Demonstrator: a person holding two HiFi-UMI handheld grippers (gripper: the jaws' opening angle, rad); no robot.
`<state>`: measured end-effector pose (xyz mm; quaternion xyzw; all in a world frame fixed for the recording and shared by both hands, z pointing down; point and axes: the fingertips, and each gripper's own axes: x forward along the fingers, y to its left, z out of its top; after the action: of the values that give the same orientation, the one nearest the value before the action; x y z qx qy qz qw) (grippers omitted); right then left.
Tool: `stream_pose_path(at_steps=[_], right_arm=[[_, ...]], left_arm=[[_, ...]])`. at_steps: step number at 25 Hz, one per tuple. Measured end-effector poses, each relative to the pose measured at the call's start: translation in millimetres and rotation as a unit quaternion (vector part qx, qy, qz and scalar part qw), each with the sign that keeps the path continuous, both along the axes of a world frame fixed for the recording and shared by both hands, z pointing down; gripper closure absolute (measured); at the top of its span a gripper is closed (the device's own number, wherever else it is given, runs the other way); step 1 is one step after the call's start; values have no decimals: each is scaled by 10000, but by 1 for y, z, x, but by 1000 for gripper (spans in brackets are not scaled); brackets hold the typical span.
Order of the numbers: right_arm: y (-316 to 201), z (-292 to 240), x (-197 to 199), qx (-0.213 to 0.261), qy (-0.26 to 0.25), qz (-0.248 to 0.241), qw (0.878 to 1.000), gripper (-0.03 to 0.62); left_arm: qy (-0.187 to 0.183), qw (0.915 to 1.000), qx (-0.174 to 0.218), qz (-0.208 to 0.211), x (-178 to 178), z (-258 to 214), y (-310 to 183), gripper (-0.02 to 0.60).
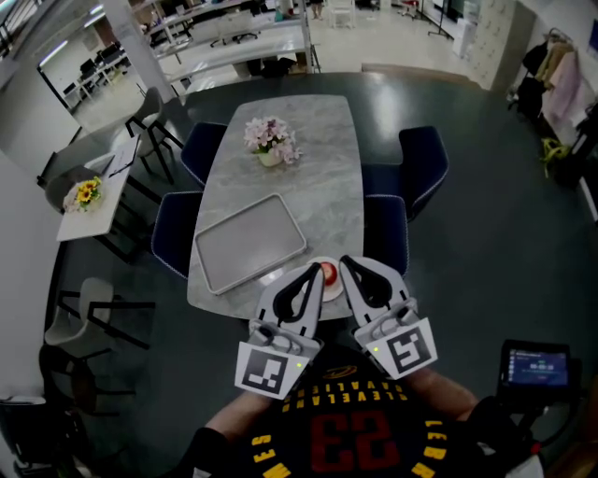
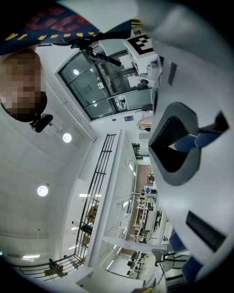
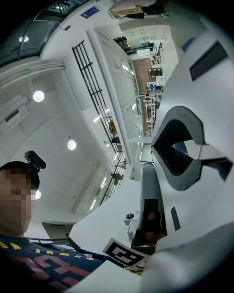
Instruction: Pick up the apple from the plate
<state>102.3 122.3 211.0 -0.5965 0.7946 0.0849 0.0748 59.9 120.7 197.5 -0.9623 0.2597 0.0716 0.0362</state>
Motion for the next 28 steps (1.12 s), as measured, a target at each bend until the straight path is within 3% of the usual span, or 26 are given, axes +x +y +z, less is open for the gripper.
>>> stream_pose_path(at_steps=[28], right_arm=[[-1,17,4,-263,-100,-35,9996,588]], left_arm=[[-211,9995,-220,-39,9,17,-1,581]])
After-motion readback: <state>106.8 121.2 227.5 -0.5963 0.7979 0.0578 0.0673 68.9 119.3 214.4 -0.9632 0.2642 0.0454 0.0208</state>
